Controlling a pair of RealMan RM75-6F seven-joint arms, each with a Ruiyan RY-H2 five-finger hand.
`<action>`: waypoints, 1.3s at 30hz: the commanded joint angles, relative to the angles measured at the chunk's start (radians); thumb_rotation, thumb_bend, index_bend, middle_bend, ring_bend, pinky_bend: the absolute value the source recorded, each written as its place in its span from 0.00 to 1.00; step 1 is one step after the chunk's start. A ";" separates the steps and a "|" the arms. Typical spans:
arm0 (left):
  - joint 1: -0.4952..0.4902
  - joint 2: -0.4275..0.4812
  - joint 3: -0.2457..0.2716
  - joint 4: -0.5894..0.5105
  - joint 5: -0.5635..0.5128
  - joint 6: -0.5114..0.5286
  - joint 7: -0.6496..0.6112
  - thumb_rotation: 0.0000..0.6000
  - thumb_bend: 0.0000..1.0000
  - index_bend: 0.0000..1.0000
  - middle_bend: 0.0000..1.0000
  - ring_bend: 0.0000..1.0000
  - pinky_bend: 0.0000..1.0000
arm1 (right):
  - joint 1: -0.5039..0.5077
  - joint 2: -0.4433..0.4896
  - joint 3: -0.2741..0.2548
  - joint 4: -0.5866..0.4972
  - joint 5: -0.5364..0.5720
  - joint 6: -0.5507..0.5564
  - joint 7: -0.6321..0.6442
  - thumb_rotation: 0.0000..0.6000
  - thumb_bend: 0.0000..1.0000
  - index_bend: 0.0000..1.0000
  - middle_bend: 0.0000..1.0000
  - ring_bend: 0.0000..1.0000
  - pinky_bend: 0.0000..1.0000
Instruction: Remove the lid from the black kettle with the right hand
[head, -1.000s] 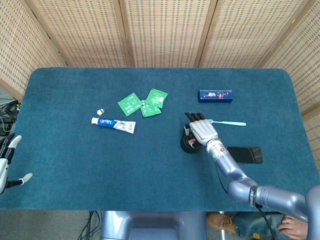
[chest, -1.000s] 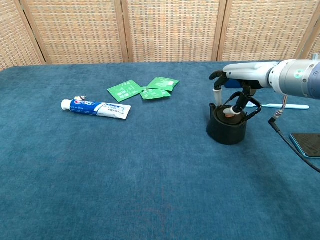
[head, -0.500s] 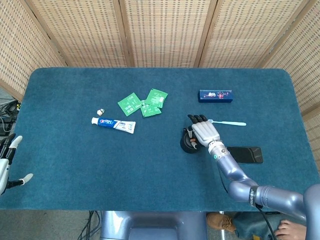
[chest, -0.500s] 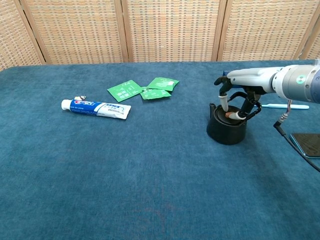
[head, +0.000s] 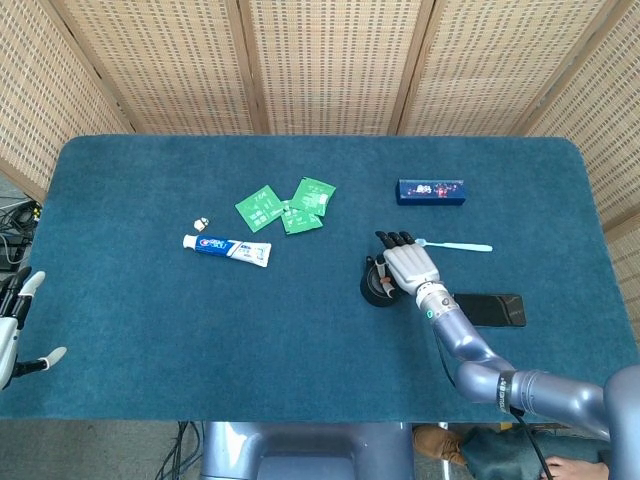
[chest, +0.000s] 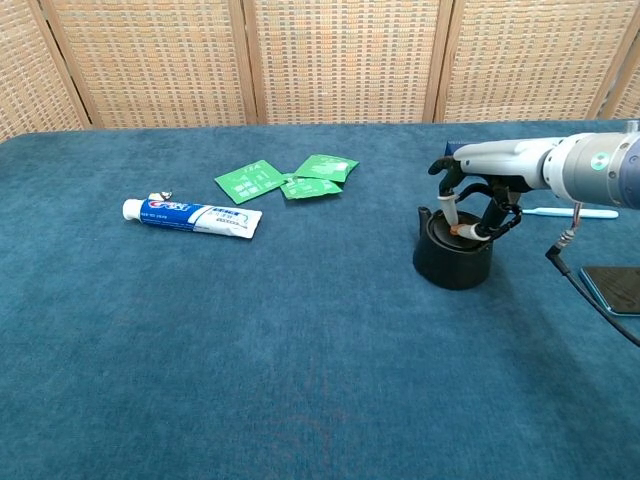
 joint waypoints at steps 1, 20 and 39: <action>0.000 0.000 0.000 0.000 0.001 0.001 -0.001 1.00 0.00 0.00 0.00 0.00 0.00 | -0.002 0.005 0.004 -0.006 -0.011 0.011 0.007 1.00 0.63 0.64 0.09 0.00 0.00; -0.001 0.016 0.008 -0.006 0.031 0.007 -0.037 1.00 0.00 0.00 0.00 0.00 0.00 | -0.007 0.102 0.005 -0.252 -0.121 0.111 -0.039 1.00 0.64 0.65 0.11 0.00 0.00; -0.002 0.041 0.005 0.013 0.020 -0.004 -0.115 1.00 0.00 0.00 0.00 0.00 0.00 | 0.075 -0.186 -0.061 -0.052 -0.006 0.139 -0.261 1.00 0.51 0.43 0.05 0.00 0.00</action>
